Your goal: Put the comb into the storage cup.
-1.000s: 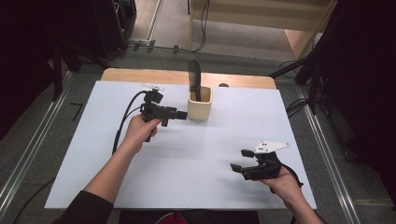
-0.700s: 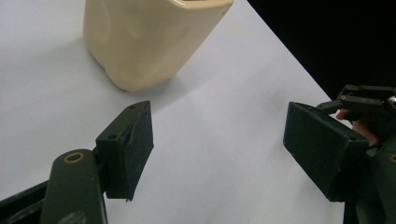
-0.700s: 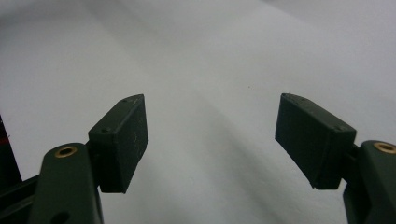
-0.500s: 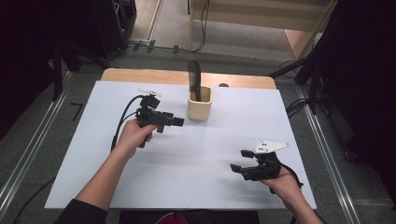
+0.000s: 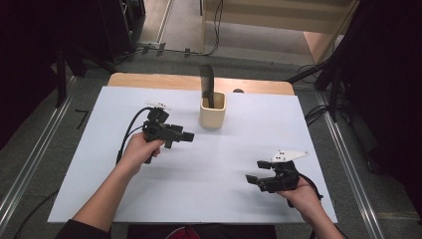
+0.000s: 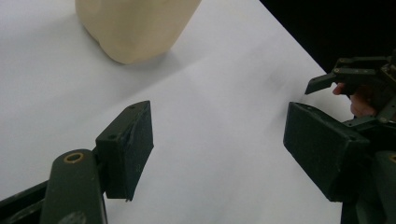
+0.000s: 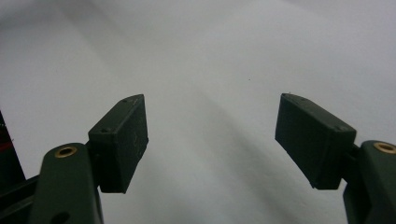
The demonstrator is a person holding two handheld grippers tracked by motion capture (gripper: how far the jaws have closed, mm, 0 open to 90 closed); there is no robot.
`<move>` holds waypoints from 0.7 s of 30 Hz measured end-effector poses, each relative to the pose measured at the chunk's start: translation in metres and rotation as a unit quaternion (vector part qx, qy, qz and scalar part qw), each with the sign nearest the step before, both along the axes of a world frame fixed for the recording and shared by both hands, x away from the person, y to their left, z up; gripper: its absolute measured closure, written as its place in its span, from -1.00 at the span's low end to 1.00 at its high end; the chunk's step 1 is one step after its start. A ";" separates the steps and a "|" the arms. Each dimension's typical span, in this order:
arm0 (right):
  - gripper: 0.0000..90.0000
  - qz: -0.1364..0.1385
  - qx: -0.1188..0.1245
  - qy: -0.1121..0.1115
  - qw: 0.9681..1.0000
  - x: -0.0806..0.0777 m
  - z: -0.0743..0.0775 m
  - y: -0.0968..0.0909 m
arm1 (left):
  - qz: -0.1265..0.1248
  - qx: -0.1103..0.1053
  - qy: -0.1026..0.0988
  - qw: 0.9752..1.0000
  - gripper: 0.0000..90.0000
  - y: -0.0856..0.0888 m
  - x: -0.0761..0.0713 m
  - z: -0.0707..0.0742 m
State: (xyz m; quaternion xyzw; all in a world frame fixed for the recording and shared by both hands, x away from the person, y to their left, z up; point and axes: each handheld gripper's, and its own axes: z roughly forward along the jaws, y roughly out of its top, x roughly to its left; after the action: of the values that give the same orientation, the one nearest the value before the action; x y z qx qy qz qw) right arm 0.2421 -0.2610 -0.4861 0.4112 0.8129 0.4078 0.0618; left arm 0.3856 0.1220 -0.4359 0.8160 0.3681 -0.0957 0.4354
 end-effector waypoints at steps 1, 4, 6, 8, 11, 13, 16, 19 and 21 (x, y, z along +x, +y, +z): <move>-0.47 -0.001 -0.001 0.001 1.000 0.000 0.000 0.000 | 0.002 0.000 -0.001 1.000 -0.43 0.001 -0.001 -0.001; -0.47 -0.002 0.000 0.001 1.000 0.001 0.000 -0.001 | 0.000 0.009 0.000 1.000 -0.43 0.004 -0.004 -0.003; -0.47 -0.001 0.000 0.002 1.000 0.001 0.000 0.000 | 0.000 0.009 -0.003 1.000 -0.43 0.006 -0.006 -0.002; -0.47 -0.001 0.001 0.003 1.000 0.001 -0.001 0.000 | 0.001 0.008 -0.005 1.000 -0.43 0.008 -0.009 -0.002; -0.47 -0.002 0.001 0.004 1.000 0.001 -0.001 0.000 | 0.000 0.007 -0.005 1.000 -0.43 0.012 -0.014 -0.001; -0.47 -0.003 0.003 0.004 1.000 0.001 0.000 0.000 | -0.004 0.008 -0.001 1.000 -0.43 0.015 -0.017 -0.003; -0.47 -0.003 0.003 0.003 1.000 0.001 0.000 0.000 | -0.005 0.021 -0.004 1.000 -0.43 0.019 -0.023 -0.006; -0.47 -0.002 0.004 0.002 1.000 0.001 0.000 0.000 | -0.005 0.023 -0.004 1.000 -0.43 0.023 -0.027 -0.009; -0.47 -0.001 0.005 0.002 1.000 0.002 0.000 0.000 | -0.005 0.022 -0.004 1.000 -0.43 0.025 -0.030 -0.010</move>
State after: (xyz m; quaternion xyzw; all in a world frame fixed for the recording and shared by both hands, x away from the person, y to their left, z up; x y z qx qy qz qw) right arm 0.2437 -0.2608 -0.4861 0.4131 0.8105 0.4111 0.0587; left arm 0.3554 0.1470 -0.4463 0.8275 0.3645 -0.0859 0.4183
